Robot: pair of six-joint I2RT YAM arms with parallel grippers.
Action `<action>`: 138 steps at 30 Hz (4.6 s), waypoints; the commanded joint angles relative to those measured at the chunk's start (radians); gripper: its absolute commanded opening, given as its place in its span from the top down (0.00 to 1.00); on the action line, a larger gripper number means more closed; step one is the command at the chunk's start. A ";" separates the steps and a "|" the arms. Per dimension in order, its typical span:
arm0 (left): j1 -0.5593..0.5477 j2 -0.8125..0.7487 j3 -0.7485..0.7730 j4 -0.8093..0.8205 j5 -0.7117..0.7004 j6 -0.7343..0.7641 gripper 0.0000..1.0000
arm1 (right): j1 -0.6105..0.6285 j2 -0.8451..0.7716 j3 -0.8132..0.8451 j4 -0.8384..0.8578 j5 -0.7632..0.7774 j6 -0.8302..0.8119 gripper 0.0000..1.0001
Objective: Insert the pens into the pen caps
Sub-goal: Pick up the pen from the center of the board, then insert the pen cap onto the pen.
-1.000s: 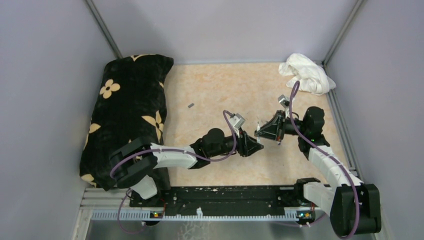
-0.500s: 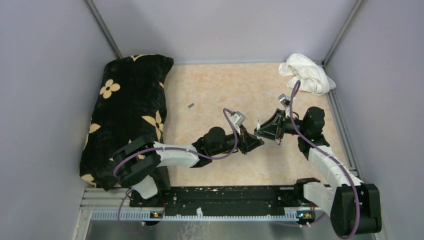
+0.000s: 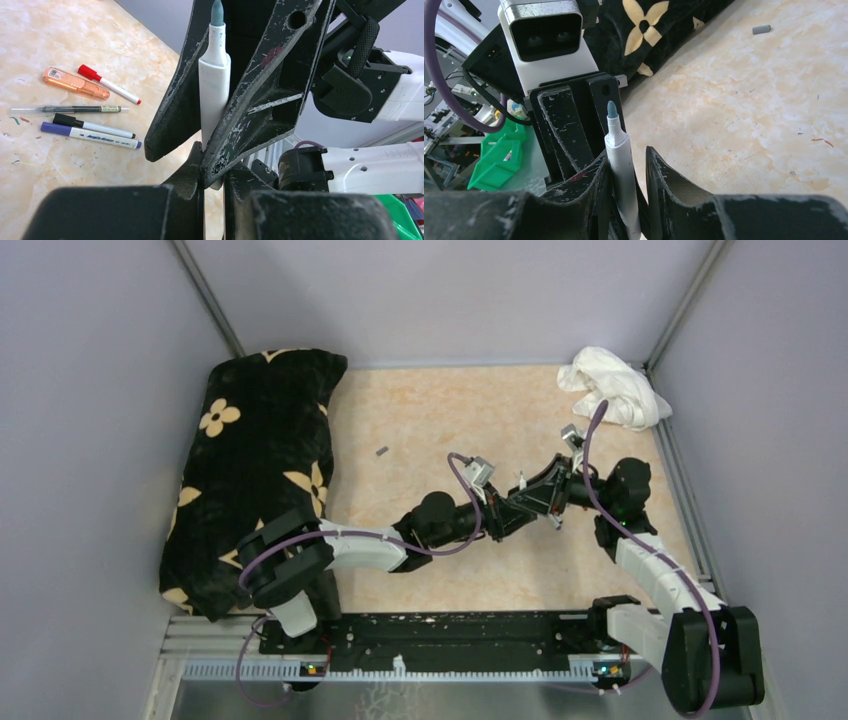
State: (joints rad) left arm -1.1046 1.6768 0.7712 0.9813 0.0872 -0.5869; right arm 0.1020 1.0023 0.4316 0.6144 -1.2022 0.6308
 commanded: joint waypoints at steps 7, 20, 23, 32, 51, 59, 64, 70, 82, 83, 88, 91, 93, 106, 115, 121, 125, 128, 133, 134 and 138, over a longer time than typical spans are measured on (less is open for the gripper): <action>0.007 -0.006 0.022 0.169 -0.069 -0.084 1.00 | 0.031 -0.004 -0.015 0.051 -0.018 0.003 0.71; 0.017 0.013 0.036 0.239 -0.120 -0.166 1.00 | 0.036 -0.001 -0.018 0.045 -0.014 -0.014 0.92; 0.019 0.022 0.049 0.243 -0.103 -0.166 0.96 | 0.035 -0.001 -0.002 0.012 -0.012 -0.039 1.00; 0.083 -0.037 -0.108 0.226 0.179 -0.110 0.45 | 0.009 -0.010 0.083 -0.199 -0.019 -0.193 1.00; 0.459 -0.423 -0.008 -0.896 0.007 0.449 0.10 | -0.032 -0.024 0.161 -0.459 -0.057 -0.447 1.00; 0.642 -0.128 0.339 -1.203 -0.065 0.538 0.13 | -0.040 -0.030 0.160 -0.464 -0.056 -0.450 1.00; 0.719 0.078 0.556 -1.365 -0.139 0.605 0.19 | -0.042 -0.031 0.161 -0.466 -0.060 -0.448 1.00; 0.766 0.267 0.793 -1.529 -0.157 0.716 0.35 | -0.042 -0.030 0.160 -0.463 -0.063 -0.443 1.00; 0.804 0.483 1.019 -1.719 -0.092 0.850 0.48 | -0.046 -0.026 0.158 -0.462 -0.055 -0.444 1.00; 0.804 0.490 1.022 -1.723 -0.092 0.853 0.49 | -0.047 -0.025 0.158 -0.462 -0.055 -0.444 1.00; 0.808 0.525 1.041 -1.725 -0.093 0.860 0.52 | -0.049 -0.023 0.157 -0.461 -0.055 -0.444 1.00; 0.810 0.548 1.049 -1.725 -0.092 0.863 0.55 | -0.048 -0.022 0.157 -0.461 -0.054 -0.444 1.00; 0.810 0.563 1.057 -1.730 -0.092 0.862 0.56 | -0.050 -0.023 0.157 -0.461 -0.056 -0.444 1.00; 0.810 0.602 1.069 -1.764 -0.051 0.844 0.74 | -0.050 -0.025 0.157 -0.455 -0.061 -0.439 1.00; 0.798 0.523 0.998 -1.801 0.002 0.722 1.00 | -0.050 -0.033 0.155 -0.446 -0.070 -0.428 1.00; 0.754 0.271 0.711 -1.574 0.121 0.562 1.00 | -0.050 -0.042 0.147 -0.434 -0.089 -0.429 1.00; 0.725 0.067 0.495 -1.370 0.234 0.440 1.00 | -0.050 -0.046 0.141 -0.433 -0.097 -0.440 1.00; 0.706 -0.119 0.282 -1.045 0.388 0.280 1.00 | -0.047 -0.041 0.123 -0.406 -0.126 -0.439 1.00; 0.592 -0.291 -0.055 -0.398 0.459 -0.116 1.00 | -0.032 -0.034 0.090 -0.361 -0.152 -0.449 0.99; 0.547 -0.305 -0.083 -0.334 0.415 -0.148 1.00 | -0.030 -0.035 0.087 -0.360 -0.153 -0.454 1.00; 0.416 -0.308 -0.138 -0.132 0.277 -0.269 1.00 | -0.023 -0.034 0.079 -0.357 -0.152 -0.463 1.00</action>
State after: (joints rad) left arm -0.5896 1.3781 0.6811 0.4427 0.4477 -0.6254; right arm 0.0666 0.9798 0.5171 0.2005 -1.3251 0.2001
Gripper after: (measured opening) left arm 0.026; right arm 0.105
